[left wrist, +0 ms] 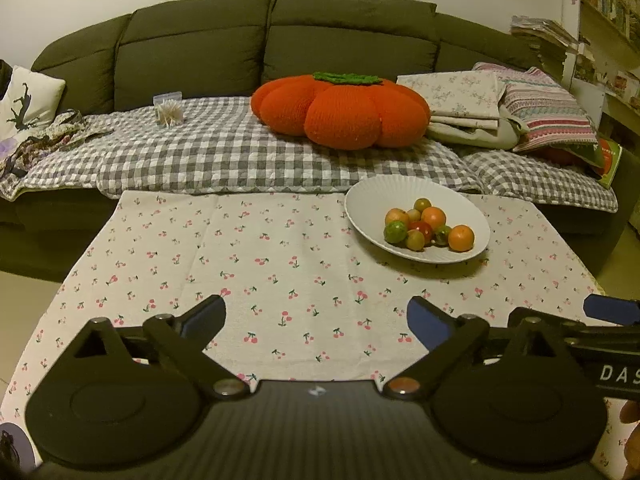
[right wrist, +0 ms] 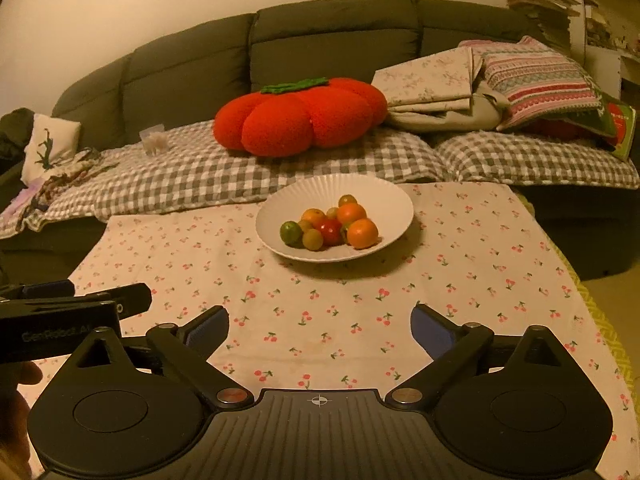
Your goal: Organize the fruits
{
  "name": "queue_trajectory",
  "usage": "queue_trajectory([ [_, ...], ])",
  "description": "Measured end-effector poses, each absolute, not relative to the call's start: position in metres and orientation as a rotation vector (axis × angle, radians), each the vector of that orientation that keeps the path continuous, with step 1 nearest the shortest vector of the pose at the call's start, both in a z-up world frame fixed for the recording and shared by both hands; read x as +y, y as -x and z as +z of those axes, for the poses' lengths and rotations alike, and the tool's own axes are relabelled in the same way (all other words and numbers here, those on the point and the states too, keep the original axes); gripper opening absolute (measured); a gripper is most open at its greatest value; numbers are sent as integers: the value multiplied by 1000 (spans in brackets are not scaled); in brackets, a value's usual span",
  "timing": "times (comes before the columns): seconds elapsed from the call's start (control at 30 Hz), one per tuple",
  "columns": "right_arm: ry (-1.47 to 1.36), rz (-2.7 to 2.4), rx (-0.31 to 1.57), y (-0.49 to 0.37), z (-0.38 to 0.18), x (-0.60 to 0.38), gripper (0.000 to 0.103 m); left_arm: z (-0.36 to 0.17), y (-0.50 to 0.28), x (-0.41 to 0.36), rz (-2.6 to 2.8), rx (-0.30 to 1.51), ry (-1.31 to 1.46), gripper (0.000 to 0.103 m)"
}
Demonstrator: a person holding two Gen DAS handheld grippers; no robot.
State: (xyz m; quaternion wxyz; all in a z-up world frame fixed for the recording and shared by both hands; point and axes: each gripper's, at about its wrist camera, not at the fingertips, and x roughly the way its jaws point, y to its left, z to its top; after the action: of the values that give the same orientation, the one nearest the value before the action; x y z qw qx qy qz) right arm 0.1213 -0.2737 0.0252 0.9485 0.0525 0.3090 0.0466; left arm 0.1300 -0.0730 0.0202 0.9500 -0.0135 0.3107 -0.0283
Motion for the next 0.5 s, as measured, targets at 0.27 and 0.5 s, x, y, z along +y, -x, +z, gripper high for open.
queue_trajectory([
  [0.27, -123, 100, 641, -122, 23, -276, 99, 18, -130, -75, -60, 643, 28, 99],
  [0.5, -127, 106, 638, -121, 24, -276, 99, 18, -131, -76, -56, 650, 34, 99],
])
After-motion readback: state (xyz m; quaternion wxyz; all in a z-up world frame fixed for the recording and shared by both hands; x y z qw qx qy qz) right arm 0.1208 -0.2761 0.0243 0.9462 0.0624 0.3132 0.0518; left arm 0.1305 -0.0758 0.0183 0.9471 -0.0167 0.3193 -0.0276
